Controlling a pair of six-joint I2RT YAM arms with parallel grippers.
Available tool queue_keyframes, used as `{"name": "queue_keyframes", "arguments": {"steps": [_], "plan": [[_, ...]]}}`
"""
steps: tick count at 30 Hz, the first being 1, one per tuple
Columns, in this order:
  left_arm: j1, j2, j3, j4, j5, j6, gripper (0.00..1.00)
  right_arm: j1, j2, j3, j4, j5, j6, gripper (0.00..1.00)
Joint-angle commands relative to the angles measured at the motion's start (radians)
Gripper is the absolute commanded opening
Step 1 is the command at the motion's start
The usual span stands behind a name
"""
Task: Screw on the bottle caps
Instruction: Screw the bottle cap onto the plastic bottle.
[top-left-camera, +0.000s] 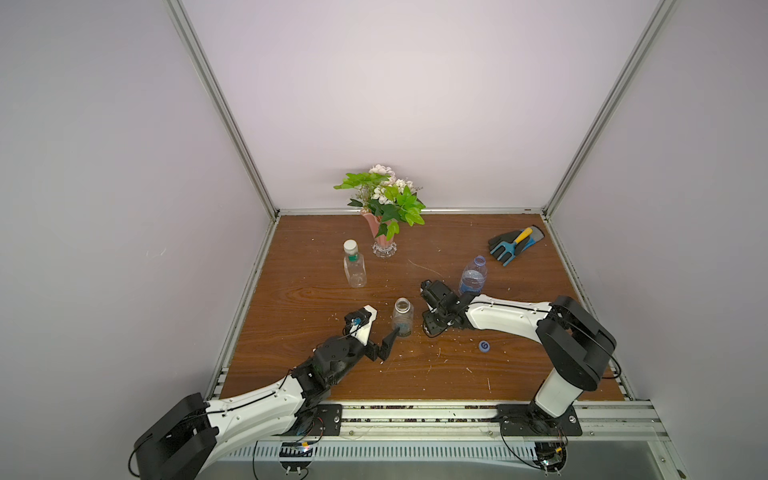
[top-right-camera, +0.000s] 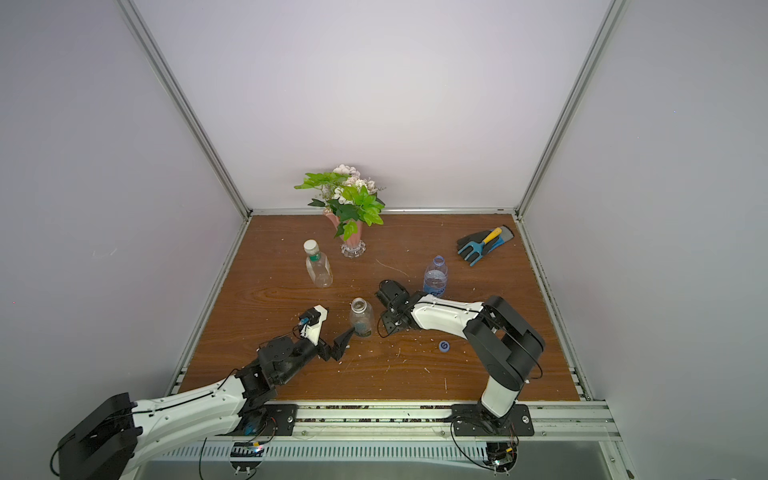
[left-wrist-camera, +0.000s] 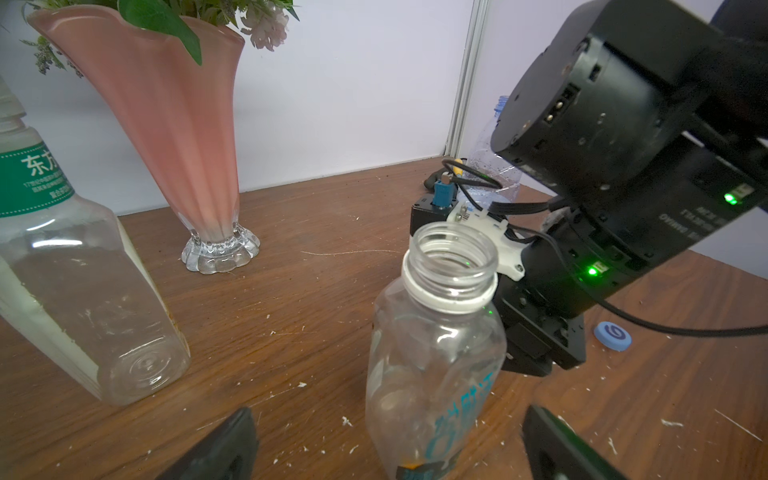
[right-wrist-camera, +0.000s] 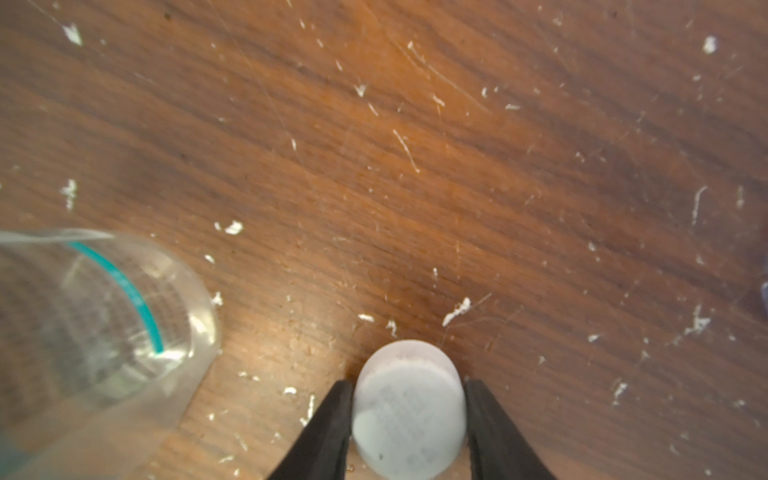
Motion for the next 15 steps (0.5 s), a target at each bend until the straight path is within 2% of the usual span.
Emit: {"name": "queue_keyframes", "arguments": {"steps": [1, 15], "plan": [[0.009, 0.0, 0.016, 0.021, 0.005, 0.004, 1.0, -0.004, -0.002, 0.009, -0.013, 0.027, -0.007, 0.42], [0.01, 0.003, 0.013, 0.035, 0.043, 0.013, 1.0, -0.003, -0.192, 0.118, -0.148, 0.029, -0.059, 0.37]]}}
